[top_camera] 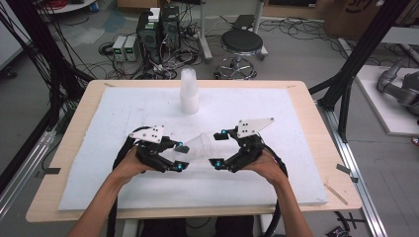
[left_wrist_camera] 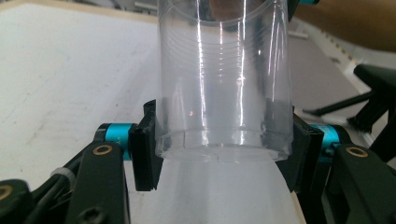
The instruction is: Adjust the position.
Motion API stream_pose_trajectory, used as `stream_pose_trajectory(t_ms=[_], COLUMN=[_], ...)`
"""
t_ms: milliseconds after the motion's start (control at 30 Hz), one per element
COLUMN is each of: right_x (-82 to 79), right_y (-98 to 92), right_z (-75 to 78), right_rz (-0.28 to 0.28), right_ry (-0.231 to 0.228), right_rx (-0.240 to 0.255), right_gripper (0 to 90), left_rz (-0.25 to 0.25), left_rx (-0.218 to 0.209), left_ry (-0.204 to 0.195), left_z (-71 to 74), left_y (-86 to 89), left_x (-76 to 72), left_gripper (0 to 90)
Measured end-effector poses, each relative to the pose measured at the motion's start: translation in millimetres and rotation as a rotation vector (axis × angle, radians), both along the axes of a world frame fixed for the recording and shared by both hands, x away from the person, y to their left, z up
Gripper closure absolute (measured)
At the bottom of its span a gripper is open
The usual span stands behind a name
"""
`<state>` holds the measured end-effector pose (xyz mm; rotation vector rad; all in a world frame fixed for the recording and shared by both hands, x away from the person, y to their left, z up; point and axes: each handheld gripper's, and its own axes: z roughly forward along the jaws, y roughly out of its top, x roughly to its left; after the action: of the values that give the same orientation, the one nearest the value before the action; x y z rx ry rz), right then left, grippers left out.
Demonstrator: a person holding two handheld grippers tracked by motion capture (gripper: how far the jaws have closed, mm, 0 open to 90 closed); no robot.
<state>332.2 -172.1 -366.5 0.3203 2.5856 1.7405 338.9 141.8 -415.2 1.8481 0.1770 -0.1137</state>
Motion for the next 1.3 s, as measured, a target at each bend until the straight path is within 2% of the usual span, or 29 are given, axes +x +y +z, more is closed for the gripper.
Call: stream_pose_trajectory(t_ms=[67, 133, 233, 333, 367, 400, 700, 933, 1133, 1300], right_x=[-0.5, 0.2, -0.1, 0.2, 1.0, 0.2, 2.4, 5.3, 6.7, 7.3], right_y=[-0.5, 0.1, 0.7, 0.8, 0.9, 0.9, 3.8, 9.9, 20.5, 28.3], right_z=[-1.3, -2.7, -3.9, -4.5, -4.8, -4.7, -5.5, -5.6, -4.8, -4.4], right_rz=[-0.002, -0.005, -0.003, -0.008, -0.007, -0.012, -0.013, 0.002, 0.026, 0.041], right_ry=[0.010, 0.005, 0.012, 0.013, 0.004, 0.019, 0.010, 0.016, 0.012, 0.006], right_rx=[0.010, 0.025, 0.028, 0.032, 0.035, 0.035, 0.083, 0.178, 0.210, 0.213], right_gripper=[11.9, 11.9, 11.9, 11.9, 11.9, 11.9, 11.9, 12.0, 12.0, 12.0], left_rz=[0.008, 0.009, 0.012, 0.018, 0.022, 0.023, 0.036, 0.035, 0.040, 0.032], left_rx=[-0.024, -0.018, -0.053, -0.065, -0.068, -0.068, -0.140, -0.167, -0.184, -0.195], left_ry=[0.008, 0.008, 0.005, 0.003, -0.001, -0.004, -0.024, -0.033, -0.045, -0.054], left_z=[-2.8, -2.6, -1.0, -0.1, -0.1, 0.2, 3.3, 5.3, 6.0, 6.7], left_y=[2.4, 3.2, 3.8, 4.7, 5.0, 5.3, 5.2, 3.7, 1.6, -0.4], left_x=[0.1, 0.8, 0.7, 0.4, 0.3, 0.4, -1.2, -2.8, -4.3, -4.5], left_gripper=[41.4, 41.3, 41.3, 41.3, 41.3, 41.3, 41.3, 41.3, 41.3, 41.4])
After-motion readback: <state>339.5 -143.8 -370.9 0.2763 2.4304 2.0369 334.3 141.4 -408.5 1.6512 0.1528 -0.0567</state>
